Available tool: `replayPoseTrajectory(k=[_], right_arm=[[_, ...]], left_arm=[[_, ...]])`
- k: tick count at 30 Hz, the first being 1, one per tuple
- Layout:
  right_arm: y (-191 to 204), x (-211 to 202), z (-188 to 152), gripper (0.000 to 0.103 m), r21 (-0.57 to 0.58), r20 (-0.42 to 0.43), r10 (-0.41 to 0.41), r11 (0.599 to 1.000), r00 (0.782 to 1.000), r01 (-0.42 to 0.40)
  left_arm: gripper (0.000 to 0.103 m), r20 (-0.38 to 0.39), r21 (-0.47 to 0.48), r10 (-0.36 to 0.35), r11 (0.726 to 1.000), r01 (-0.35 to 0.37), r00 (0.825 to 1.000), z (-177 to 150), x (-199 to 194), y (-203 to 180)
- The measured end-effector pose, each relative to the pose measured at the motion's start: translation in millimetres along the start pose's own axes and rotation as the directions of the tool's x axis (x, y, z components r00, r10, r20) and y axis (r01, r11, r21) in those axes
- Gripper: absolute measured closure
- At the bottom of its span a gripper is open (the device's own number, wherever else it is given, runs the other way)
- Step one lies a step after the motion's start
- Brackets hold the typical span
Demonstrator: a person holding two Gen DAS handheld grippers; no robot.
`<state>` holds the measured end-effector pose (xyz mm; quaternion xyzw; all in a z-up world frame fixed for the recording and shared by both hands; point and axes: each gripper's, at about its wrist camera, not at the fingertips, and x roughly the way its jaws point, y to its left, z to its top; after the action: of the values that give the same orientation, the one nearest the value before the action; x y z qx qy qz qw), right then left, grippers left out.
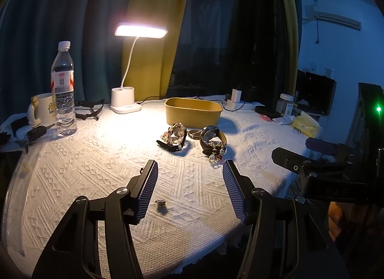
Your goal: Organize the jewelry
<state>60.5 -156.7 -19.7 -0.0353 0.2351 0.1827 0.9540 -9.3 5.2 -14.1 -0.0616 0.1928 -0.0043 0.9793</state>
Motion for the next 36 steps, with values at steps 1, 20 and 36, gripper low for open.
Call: replayPoseTrajectory(k=[1,20,36], right_arm=[[0.0,-0.2,0.0,0.0,-0.001,0.001,0.0,1.0,1.0,0.0],[-1.0,-4.4,3.2,0.0,-0.004,0.018,-0.006,1.0,1.0,0.006],[-0.6,-3.9,2.9,0.0,-0.007,0.016,-0.006,1.0,1.0,0.006]], left_arm=[[0.044,-0.001,0.0,-0.003,1.0,0.003,1.0,0.2,0.5,0.2],[0.044,0.006,0.001,-0.008,1.0,0.008,1.0,1.3,1.0,-0.7],[0.044,0.008,0.0,-0.004,1.0,0.004,1.0,-1.5,-1.3,-0.2]])
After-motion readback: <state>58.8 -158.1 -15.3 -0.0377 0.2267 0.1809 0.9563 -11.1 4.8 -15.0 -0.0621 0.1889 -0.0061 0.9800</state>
